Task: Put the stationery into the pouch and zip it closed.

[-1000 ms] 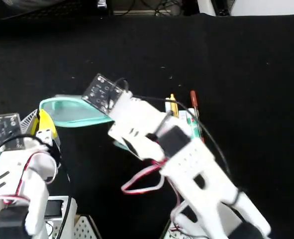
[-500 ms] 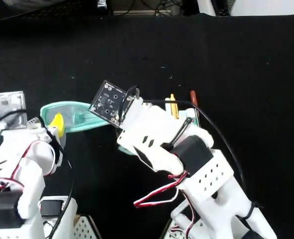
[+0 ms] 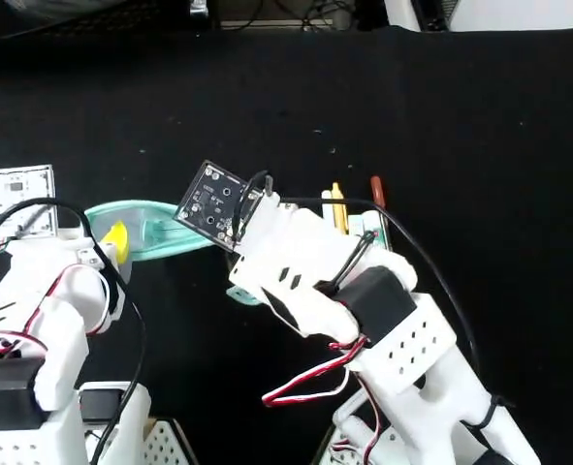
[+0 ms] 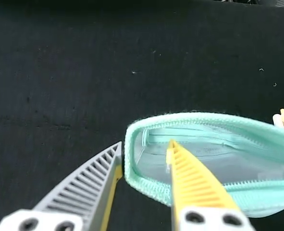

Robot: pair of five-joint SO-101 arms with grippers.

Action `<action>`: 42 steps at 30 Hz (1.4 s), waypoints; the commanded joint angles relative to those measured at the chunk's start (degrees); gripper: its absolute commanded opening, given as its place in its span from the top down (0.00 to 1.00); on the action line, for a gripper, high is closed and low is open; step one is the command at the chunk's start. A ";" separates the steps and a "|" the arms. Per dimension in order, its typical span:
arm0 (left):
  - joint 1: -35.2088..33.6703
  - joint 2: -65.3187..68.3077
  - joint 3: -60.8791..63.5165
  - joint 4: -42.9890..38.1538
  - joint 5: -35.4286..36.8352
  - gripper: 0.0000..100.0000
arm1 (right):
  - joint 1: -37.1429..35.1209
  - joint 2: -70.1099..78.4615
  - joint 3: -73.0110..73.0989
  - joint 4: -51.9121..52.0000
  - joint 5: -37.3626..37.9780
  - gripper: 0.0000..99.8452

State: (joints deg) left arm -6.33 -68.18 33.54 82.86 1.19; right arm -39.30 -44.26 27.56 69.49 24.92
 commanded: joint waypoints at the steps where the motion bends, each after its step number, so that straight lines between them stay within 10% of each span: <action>1: 1.45 1.41 -2.68 -1.14 -0.97 0.84 | 0.35 -1.19 -0.48 0.18 0.44 0.99; 24: -9.63 1.23 -7.52 5.19 -6.86 0.73 | 0.35 -1.19 -0.22 2.02 0.44 0.99; 33: -9.63 1.32 2.95 -5.80 -6.86 0.73 | 0.35 -1.27 -0.22 2.11 0.44 0.99; 42: -3.56 0.62 3.30 -5.01 -6.86 0.96 | 0.53 -1.27 -0.22 1.76 0.44 0.99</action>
State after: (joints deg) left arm -11.78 -67.38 38.81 77.05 -5.23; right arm -39.82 -44.26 27.65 71.34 24.92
